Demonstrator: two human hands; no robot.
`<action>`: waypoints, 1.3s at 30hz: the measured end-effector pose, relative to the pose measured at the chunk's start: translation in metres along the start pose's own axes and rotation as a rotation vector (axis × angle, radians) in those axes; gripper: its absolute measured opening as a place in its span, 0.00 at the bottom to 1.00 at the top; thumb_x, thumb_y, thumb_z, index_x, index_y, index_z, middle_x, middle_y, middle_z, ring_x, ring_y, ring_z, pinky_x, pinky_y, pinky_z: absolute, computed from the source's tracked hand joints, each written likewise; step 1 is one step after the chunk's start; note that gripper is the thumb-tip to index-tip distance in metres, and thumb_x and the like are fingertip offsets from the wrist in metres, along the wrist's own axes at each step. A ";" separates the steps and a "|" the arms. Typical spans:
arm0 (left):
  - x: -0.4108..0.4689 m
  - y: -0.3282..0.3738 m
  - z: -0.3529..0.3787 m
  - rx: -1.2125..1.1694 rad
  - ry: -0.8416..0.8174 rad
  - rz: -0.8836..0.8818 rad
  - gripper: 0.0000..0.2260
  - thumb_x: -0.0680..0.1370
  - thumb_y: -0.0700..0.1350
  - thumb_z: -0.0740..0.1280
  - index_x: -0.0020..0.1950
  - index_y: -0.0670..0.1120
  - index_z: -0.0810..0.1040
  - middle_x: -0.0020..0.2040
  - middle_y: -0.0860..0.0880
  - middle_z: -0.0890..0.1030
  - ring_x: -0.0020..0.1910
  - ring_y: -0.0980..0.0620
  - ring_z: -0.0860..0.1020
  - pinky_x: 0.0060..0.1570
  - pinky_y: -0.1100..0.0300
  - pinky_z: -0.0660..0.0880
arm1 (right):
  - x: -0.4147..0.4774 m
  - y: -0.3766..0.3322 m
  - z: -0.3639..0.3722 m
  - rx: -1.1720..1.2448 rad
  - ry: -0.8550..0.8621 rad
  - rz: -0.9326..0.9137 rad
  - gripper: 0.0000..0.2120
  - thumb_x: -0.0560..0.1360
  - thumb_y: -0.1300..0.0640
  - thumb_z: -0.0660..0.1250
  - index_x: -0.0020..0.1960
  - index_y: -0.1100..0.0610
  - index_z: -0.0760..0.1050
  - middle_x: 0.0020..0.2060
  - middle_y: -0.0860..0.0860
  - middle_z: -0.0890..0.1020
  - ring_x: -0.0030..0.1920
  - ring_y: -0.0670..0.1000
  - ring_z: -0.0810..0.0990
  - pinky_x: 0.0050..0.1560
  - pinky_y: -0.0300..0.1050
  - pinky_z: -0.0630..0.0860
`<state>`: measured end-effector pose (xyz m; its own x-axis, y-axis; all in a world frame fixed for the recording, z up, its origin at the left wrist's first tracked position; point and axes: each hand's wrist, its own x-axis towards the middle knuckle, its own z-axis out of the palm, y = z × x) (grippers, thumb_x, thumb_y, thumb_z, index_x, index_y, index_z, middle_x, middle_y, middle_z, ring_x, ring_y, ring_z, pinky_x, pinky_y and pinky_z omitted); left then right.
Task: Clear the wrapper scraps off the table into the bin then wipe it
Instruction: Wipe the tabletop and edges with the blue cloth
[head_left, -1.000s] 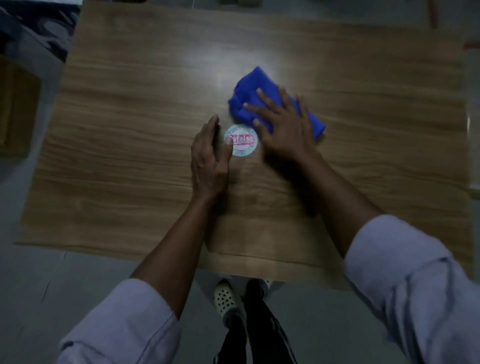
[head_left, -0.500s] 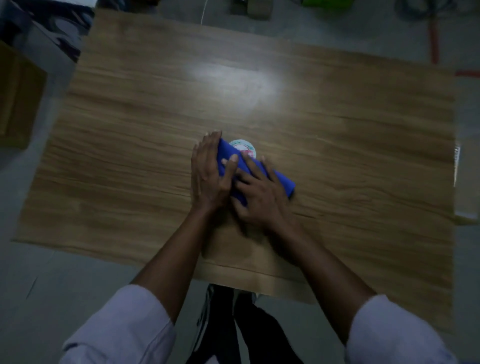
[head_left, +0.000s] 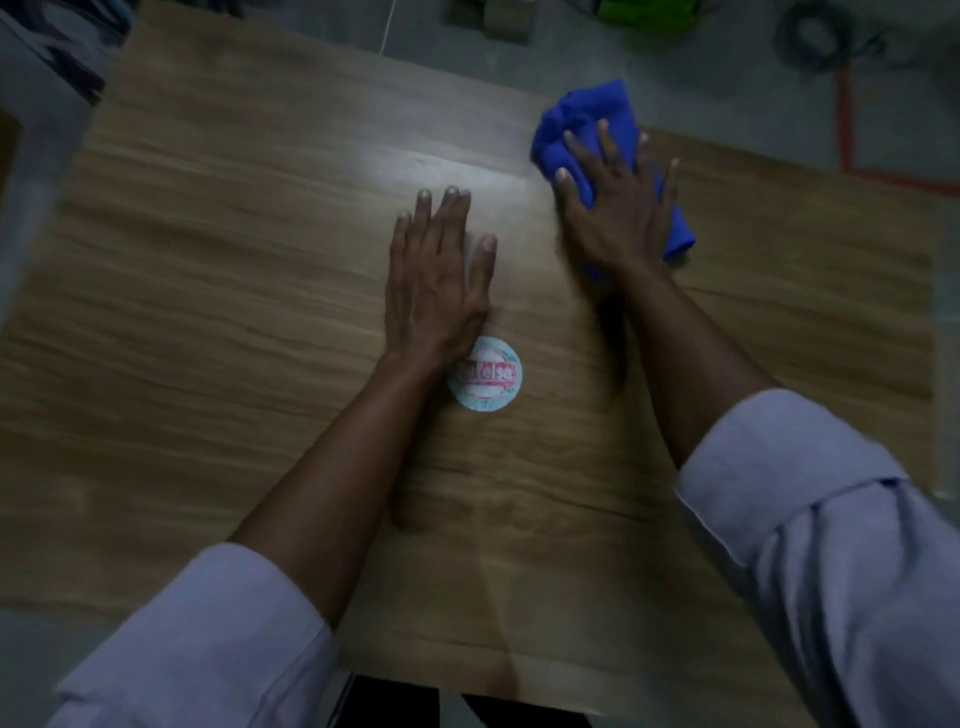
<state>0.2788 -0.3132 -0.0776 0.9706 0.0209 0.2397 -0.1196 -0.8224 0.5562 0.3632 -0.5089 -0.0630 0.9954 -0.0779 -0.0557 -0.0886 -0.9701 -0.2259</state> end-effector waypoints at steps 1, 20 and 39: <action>0.005 -0.005 0.000 -0.003 0.010 -0.014 0.28 0.84 0.56 0.51 0.79 0.42 0.66 0.79 0.44 0.68 0.81 0.45 0.60 0.80 0.50 0.50 | 0.001 -0.006 0.004 -0.004 0.024 0.042 0.26 0.82 0.35 0.47 0.79 0.35 0.58 0.82 0.40 0.55 0.82 0.57 0.49 0.79 0.63 0.38; 0.049 -0.012 0.014 -0.039 0.118 -0.084 0.28 0.85 0.55 0.53 0.79 0.38 0.65 0.78 0.42 0.68 0.80 0.42 0.62 0.79 0.49 0.55 | 0.024 -0.051 0.025 0.063 0.090 0.043 0.25 0.83 0.37 0.50 0.79 0.36 0.60 0.82 0.42 0.57 0.82 0.57 0.50 0.80 0.61 0.47; 0.106 -0.010 0.038 -0.066 -0.070 0.072 0.29 0.84 0.56 0.58 0.79 0.40 0.65 0.79 0.43 0.68 0.80 0.44 0.61 0.80 0.49 0.53 | 0.042 0.000 0.017 -0.008 0.231 0.375 0.26 0.83 0.39 0.48 0.80 0.39 0.60 0.81 0.44 0.58 0.82 0.59 0.53 0.80 0.56 0.49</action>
<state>0.3905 -0.3249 -0.0881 0.9709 -0.0787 0.2261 -0.2010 -0.7809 0.5914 0.4043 -0.5083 -0.0820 0.8765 -0.4736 0.0868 -0.4461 -0.8665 -0.2239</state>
